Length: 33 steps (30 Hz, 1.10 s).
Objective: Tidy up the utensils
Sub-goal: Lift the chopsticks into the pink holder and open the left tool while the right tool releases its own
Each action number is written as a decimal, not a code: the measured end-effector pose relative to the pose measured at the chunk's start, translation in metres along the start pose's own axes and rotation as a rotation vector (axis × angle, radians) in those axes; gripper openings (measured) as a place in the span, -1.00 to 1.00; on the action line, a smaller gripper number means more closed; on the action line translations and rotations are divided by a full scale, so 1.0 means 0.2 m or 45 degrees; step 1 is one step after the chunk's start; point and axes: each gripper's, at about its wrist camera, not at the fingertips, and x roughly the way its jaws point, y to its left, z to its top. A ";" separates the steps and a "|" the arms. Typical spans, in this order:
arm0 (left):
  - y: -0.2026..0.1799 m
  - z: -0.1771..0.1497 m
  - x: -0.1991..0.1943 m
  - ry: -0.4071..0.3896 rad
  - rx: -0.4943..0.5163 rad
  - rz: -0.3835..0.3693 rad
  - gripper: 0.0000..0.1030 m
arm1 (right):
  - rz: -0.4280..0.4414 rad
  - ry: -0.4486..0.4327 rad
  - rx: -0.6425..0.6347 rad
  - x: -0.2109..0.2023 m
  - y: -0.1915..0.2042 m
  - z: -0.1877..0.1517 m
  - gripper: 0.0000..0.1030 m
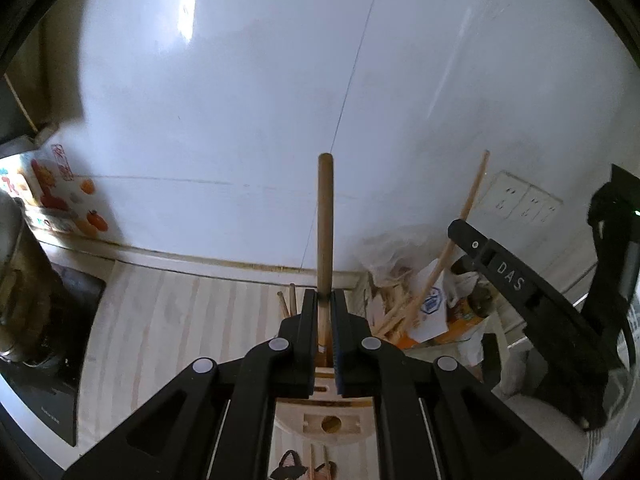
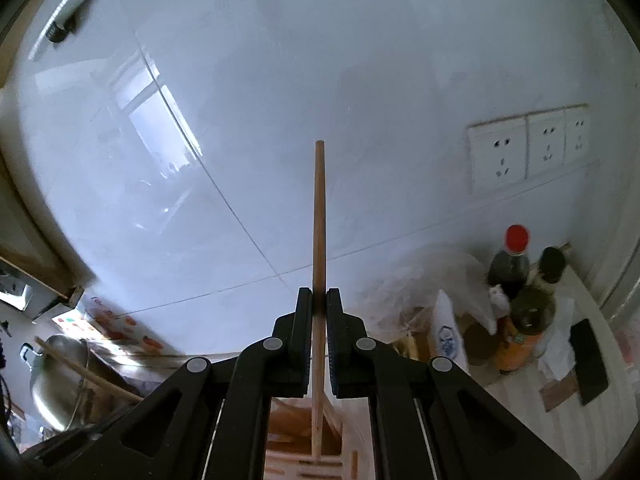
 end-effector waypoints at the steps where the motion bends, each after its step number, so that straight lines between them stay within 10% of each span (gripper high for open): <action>1: 0.00 0.00 0.03 0.014 0.001 0.003 -0.93 | -0.008 0.002 -0.004 0.03 0.00 -0.01 -0.87; 20: 0.12 -0.05 0.19 0.132 -0.068 0.026 -0.92 | 0.022 -0.288 0.066 0.03 -0.05 -0.19 -0.87; 30: 0.11 -0.04 0.08 0.069 -0.028 0.070 -0.82 | 0.089 -0.085 -0.063 0.06 0.00 -0.26 -0.85; 33: 0.10 -0.02 -0.02 0.026 -0.018 0.097 -0.62 | 0.123 -0.035 -0.080 0.00 -0.01 -0.26 -0.44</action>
